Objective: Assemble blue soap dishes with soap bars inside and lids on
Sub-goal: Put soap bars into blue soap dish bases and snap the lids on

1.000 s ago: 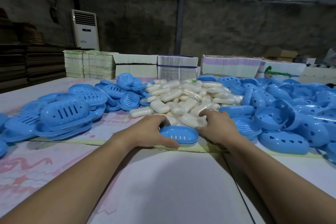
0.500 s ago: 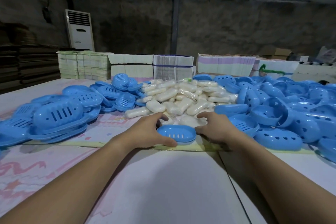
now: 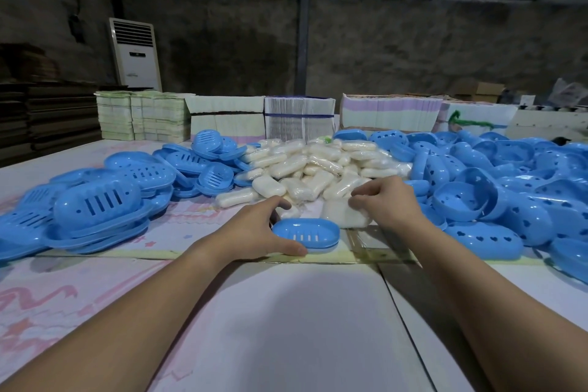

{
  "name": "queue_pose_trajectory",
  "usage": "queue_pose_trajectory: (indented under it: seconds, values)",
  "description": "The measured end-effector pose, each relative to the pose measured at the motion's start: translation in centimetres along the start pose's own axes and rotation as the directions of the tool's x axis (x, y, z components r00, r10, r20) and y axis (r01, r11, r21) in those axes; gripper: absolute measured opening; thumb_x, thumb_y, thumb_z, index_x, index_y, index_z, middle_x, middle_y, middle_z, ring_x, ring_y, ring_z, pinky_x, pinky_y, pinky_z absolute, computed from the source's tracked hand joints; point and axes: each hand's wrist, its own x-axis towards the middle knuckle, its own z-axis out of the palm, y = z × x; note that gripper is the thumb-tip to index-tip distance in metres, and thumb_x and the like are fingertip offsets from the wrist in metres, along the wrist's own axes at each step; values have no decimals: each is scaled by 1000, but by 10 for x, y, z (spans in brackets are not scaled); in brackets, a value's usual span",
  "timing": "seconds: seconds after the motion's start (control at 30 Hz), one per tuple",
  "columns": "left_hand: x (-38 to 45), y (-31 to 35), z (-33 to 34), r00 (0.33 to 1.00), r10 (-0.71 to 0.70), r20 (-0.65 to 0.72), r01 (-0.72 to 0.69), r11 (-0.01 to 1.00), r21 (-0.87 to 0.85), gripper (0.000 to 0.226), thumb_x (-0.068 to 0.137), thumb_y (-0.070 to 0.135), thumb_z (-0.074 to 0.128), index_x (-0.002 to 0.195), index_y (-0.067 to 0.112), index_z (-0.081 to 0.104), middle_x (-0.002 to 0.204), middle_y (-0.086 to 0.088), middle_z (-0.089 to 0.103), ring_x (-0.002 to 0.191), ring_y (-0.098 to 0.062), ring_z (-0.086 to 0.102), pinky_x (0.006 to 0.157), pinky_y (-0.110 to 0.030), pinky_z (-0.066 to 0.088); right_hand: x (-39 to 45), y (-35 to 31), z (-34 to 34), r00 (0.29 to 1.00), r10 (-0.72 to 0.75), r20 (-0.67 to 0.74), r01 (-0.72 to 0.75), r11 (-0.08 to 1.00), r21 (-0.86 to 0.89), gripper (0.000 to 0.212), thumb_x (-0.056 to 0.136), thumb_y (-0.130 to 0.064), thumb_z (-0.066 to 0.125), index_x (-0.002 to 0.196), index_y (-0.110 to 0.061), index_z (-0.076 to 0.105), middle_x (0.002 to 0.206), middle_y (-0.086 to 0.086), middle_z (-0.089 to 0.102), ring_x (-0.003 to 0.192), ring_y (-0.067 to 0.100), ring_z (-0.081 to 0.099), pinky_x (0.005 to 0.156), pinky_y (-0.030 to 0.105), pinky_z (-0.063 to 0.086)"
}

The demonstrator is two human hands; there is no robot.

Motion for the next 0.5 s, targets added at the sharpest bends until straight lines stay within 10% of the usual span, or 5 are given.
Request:
queue_pose_trajectory:
  seconds: [0.37, 0.5]
  values:
    - [-1, 1, 1, 1000, 14, 6, -14, 1000, -7, 88, 62, 58, 88, 136, 38, 45, 104, 14, 56, 91, -2, 56, 70, -15, 43, -3, -9, 1, 997, 59, 55, -79, 853, 515, 18, 74, -13, 84, 86, -22, 75, 90, 0, 76, 85, 17, 71, 70, 28, 55]
    - [-2, 3, 0, 999, 26, 19, -26, 1000, 0, 97, 64, 59, 87, 144, 37, 36, 105, 16, 53, 93, -1, 55, 71, -13, 42, -21, -14, 27, 975, -118, 186, 80, 977, 200, 26, 78, -24, 81, 103, -26, 75, 90, -16, 72, 89, 5, 66, 75, 18, 46]
